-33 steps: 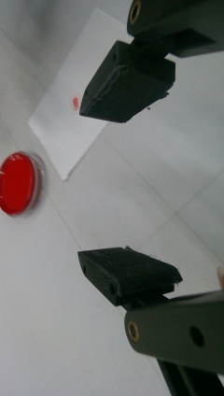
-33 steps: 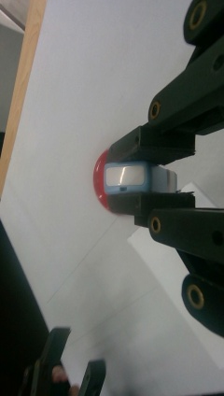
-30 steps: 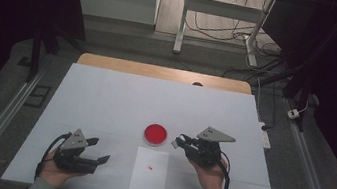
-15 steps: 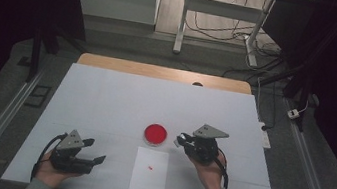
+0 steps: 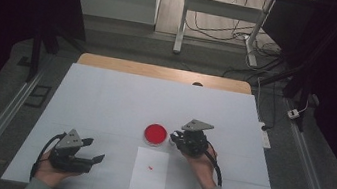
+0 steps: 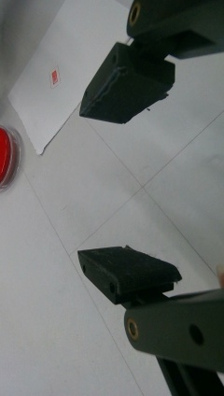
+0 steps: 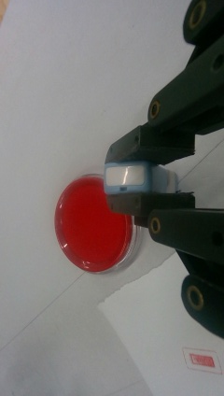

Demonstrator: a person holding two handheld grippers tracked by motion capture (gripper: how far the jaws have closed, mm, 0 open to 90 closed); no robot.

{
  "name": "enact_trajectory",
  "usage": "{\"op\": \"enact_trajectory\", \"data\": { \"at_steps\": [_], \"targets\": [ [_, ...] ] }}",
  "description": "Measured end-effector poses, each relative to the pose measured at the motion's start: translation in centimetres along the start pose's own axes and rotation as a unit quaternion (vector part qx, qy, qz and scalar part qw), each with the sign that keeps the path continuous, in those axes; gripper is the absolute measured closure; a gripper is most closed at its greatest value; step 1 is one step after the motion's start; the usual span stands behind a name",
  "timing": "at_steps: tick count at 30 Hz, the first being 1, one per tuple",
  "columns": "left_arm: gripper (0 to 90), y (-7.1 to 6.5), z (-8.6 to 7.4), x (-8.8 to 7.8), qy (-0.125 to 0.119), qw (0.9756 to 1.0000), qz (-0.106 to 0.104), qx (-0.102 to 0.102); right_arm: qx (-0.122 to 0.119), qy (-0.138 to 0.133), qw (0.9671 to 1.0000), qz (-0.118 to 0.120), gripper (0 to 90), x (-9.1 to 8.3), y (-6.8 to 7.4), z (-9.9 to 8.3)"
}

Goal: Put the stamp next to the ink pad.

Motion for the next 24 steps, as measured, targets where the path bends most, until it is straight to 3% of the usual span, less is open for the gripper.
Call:
{"op": "enact_trajectory", "data": {
  "at_steps": [4,8,11,17,24],
  "targets": [
    [27.9,0.0,0.0,-0.1,-0.002,1.0000,0.000,-0.001,-0.003,0.003,1.0000,0.002,73.6,0.5,0.1,-0.1],
    [27.9,0.1,0.0,0.0,0.000,1.0000,0.001,0.000,0.000,-0.001,1.0000,0.002,64.9,0.6,0.2,-0.1],
    [27.8,0.1,0.0,0.0,0.000,1.0000,0.002,0.000,0.004,-0.021,0.9998,0.002,55.0,0.1,0.1,0.2],
    [27.8,0.3,-0.2,0.1,0.002,1.0000,0.005,-0.006,0.002,-0.059,0.9983,0.004,46.5,-1.8,-0.2,0.2],
    [27.8,0.6,-0.2,0.0,-0.002,0.9999,0.008,-0.010,0.006,-0.086,0.9963,-0.004,44.8,-4.8,-1.0,-1.6]
  ]
}}
Point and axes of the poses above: each handheld gripper's, and its own axes: x roughly forward along the jaws, z roughly out of its top, y roughly to its left, the point moved 7 cm from there along x, roughly forward along the jaws, and after that the axes turned 7 degrees about -x, right-handed, at the moved point
